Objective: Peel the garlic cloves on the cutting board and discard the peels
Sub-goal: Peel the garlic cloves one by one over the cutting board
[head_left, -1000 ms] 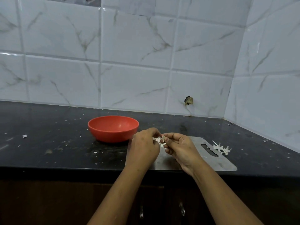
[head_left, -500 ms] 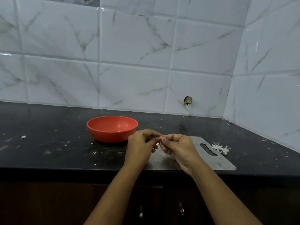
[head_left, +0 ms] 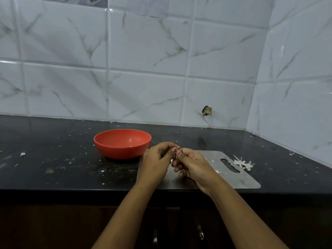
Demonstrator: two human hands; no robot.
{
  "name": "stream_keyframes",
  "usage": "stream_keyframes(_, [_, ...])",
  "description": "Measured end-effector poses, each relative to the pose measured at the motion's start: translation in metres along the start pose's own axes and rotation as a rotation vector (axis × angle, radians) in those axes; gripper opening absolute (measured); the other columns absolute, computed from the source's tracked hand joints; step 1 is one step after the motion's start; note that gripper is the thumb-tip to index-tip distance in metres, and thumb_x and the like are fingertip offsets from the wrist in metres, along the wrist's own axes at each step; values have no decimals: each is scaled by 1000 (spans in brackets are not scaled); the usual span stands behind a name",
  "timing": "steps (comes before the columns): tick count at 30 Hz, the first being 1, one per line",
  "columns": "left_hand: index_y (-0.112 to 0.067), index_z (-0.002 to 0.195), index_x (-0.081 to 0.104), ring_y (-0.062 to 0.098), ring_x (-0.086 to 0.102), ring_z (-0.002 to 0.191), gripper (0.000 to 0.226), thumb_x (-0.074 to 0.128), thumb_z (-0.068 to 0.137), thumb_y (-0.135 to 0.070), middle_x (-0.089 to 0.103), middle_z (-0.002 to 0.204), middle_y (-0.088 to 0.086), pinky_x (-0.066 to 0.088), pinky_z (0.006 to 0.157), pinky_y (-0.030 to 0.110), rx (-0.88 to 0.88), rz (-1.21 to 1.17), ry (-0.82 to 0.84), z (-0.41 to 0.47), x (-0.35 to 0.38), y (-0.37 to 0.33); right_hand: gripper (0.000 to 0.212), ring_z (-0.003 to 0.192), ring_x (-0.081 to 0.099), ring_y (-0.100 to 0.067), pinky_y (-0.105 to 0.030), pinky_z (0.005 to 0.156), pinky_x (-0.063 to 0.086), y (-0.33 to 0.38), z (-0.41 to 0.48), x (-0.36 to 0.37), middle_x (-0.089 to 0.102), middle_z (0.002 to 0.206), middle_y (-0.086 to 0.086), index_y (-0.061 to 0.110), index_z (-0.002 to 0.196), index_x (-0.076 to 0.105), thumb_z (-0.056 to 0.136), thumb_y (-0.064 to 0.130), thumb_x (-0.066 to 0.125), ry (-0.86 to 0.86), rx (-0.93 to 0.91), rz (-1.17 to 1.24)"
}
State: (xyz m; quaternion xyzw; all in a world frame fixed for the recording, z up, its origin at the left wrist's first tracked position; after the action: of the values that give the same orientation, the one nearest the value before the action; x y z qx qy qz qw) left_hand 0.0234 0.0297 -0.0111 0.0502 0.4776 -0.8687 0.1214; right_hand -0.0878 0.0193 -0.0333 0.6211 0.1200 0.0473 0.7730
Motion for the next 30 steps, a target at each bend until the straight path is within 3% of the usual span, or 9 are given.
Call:
stream_keyframes(2, [-22,98,74,-7,61,67,16,62,91,-16,68,73,-14,45,58,10,19,47,5,0,2,-1,27,59,56,-8,-20,52,43,0,0,-3,62,66,2,12,89,65,102,24,45,-52,-17,-40])
stream_keyframes(7, [-27,86,76,0,63,65,13,65,88,-20,69,68,-12,53,66,28,9,155,-58,1,-5,4,32,55,57,-8,-21,53,45,7,-3,-5,63,60,2,14,76,67,100,17,46,-164,-143,-309])
stream_keyframes(10, [-21,89,77,0,62,65,14,64,88,-17,67,67,-13,50,68,21,19,234,-74,-2,-3,0,29,54,59,-6,-22,56,50,14,-4,-6,64,61,3,9,80,69,98,12,46,-258,-202,-529])
stream_keyframes(12, [-18,86,77,0,62,66,15,63,88,-15,69,70,-10,47,66,16,28,286,-84,-3,-1,1,27,61,62,-13,-30,61,51,17,-4,-5,66,67,0,7,77,65,96,13,47,-319,-223,-692])
stream_keyframes(14, [-16,79,77,5,64,66,16,63,87,-14,71,71,-6,52,69,25,12,304,-92,-2,0,5,27,71,58,-20,-31,62,41,19,-6,-1,65,76,-4,9,75,58,97,17,44,-353,-234,-856])
stream_keyframes(17, [-14,73,75,12,67,66,18,64,87,-14,71,69,-4,55,71,36,-57,237,-85,0,0,14,23,90,61,-26,-27,65,34,23,-11,6,67,96,-9,10,97,61,99,18,39,-389,-235,-1032])
stream_keyframes(24, [-23,73,72,1,65,55,21,64,90,-13,71,67,-7,50,56,13,-207,12,-85,-2,-7,23,26,101,60,-25,-26,72,37,31,-15,19,64,111,-10,9,117,52,98,7,35,-329,-294,-1222])
stream_keyframes(27, [-23,71,71,6,66,59,22,65,89,-12,72,67,-2,53,58,18,-225,-69,-131,-3,-12,25,23,92,62,-22,-27,71,42,31,-7,17,67,101,-8,9,112,59,100,12,39,-294,-327,-1138])
stream_keyframes(30, [-16,80,74,11,67,65,13,67,87,-8,74,72,4,52,60,20,-253,-188,-108,-3,-11,28,16,65,63,-7,-21,63,52,23,3,0,67,76,-1,7,97,67,97,12,51,-249,-250,-659])
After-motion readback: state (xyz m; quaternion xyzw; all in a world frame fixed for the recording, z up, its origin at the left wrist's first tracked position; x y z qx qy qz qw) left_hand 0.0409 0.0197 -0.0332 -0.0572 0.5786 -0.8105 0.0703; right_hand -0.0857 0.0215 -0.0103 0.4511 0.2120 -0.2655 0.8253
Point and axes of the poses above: each hand's wrist, its own z-axis towards the middle knuckle, its own x-axis out of the palm, y = z × x, the point moved 9 cm from there along z, towards the middle knuckle
